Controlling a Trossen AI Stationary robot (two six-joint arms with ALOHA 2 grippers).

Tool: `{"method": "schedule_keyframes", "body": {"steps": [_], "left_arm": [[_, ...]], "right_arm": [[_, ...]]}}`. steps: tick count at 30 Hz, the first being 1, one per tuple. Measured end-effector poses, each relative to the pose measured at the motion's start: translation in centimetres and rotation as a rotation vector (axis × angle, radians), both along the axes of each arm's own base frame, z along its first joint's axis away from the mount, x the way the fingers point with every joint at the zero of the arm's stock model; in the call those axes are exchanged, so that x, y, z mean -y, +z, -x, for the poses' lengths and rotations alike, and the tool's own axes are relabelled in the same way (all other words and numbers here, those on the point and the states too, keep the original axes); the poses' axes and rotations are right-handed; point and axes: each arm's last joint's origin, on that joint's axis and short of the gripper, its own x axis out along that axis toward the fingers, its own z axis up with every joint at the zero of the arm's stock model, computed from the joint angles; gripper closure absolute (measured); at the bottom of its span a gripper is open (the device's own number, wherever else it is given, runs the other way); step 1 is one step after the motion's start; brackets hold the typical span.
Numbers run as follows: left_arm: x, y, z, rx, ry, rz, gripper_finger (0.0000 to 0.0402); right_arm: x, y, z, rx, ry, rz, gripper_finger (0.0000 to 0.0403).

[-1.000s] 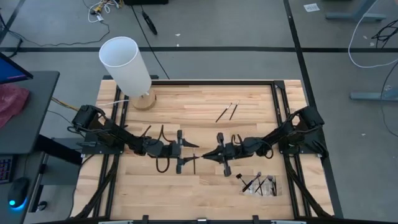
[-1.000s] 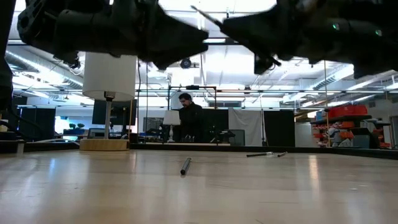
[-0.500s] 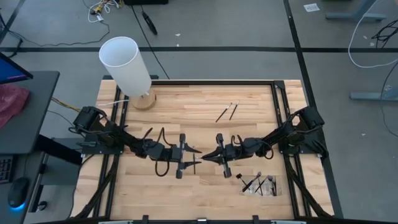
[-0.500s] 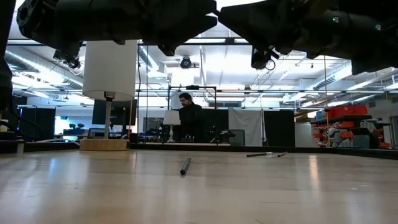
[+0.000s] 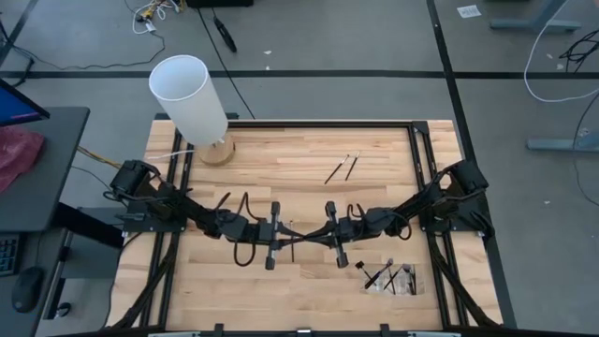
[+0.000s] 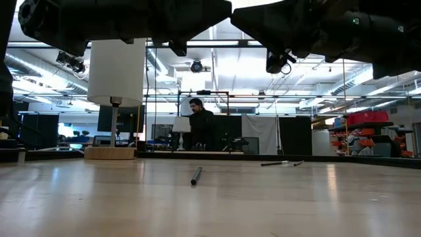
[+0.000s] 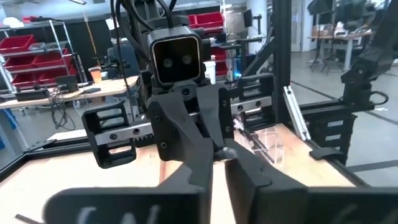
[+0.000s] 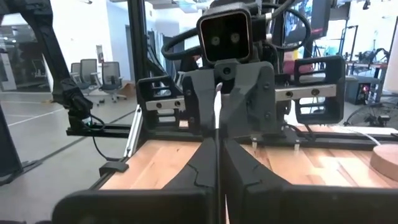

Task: Pick & Place Makeup Supplies
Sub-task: Put the silver makeup brush into the transparent organizer

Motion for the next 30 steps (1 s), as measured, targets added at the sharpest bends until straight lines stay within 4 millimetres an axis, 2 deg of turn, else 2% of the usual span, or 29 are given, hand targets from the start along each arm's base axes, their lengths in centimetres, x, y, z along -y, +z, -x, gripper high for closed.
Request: {"method": "schedule_keyframes", "body": {"steps": [2,5,10,16,20,24,30], "left_arm": [[0.0,-0.1,0.0,-0.011,0.004,-0.006,0.0386],[0.0,-0.4,0.0,-0.039,0.003,-0.011,0.0385],[-0.1,-0.7,0.0,-0.074,0.004,-0.002,0.0381],[-1.1,-1.4,-0.3,-0.144,0.033,0.029,0.0382],[-2.3,-1.6,-0.7,-0.166,0.075,0.107,0.0380],[-3.5,-1.8,-0.9,-0.176,0.139,0.178,0.0381],[-3.9,-1.9,-1.0,-0.188,0.177,0.202,0.0379]], "right_arm": [[0.0,-0.2,0.0,-0.017,-0.003,0.003,0.0395],[0.1,-0.5,-0.1,-0.057,-0.025,-0.001,0.0380],[0.3,-0.9,0.3,-0.189,-0.071,0.018,0.0327],[0.7,0.4,1.6,-0.447,-0.160,0.074,0.0250],[0.2,1.9,1.5,-0.550,-0.271,0.171,0.0217],[-0.8,2.8,0.5,-0.576,-0.309,0.244,0.0211],[-1.3,2.4,-1.1,-0.575,-0.470,0.302,0.0235]]}}
